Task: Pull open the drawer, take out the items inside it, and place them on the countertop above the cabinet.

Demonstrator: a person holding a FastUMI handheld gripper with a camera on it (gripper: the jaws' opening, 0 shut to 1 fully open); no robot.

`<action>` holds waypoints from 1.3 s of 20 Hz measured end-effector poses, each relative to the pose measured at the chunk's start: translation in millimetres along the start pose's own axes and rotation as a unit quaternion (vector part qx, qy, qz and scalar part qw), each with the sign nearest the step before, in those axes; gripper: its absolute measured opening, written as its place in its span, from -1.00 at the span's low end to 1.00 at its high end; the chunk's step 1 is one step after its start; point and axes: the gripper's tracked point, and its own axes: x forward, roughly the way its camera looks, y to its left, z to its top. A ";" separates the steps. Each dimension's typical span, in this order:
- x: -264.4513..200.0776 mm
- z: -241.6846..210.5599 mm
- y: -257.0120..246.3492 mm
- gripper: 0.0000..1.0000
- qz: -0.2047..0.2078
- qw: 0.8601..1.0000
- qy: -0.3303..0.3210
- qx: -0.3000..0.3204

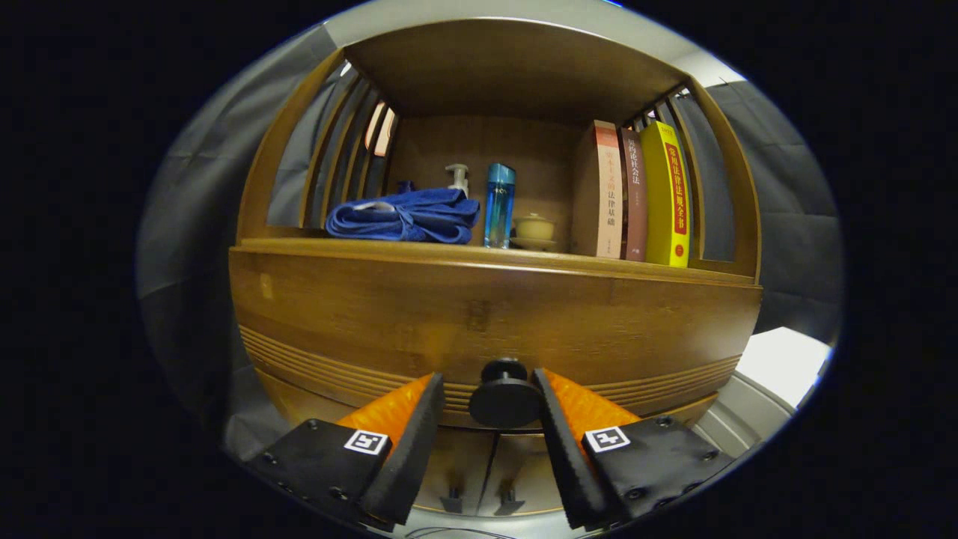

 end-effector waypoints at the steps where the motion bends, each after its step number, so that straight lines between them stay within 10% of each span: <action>1: -0.7 -1.6 -1.3 0.62 -0.001 1.000 0.002 0.004; 8: 2.2 -1.7 -8.8 -0.13 -0.009 1.000 0.006 -0.024; 26: -47.1 -6.2 -7.5 -0.13 -0.014 0.998 0.056 -0.001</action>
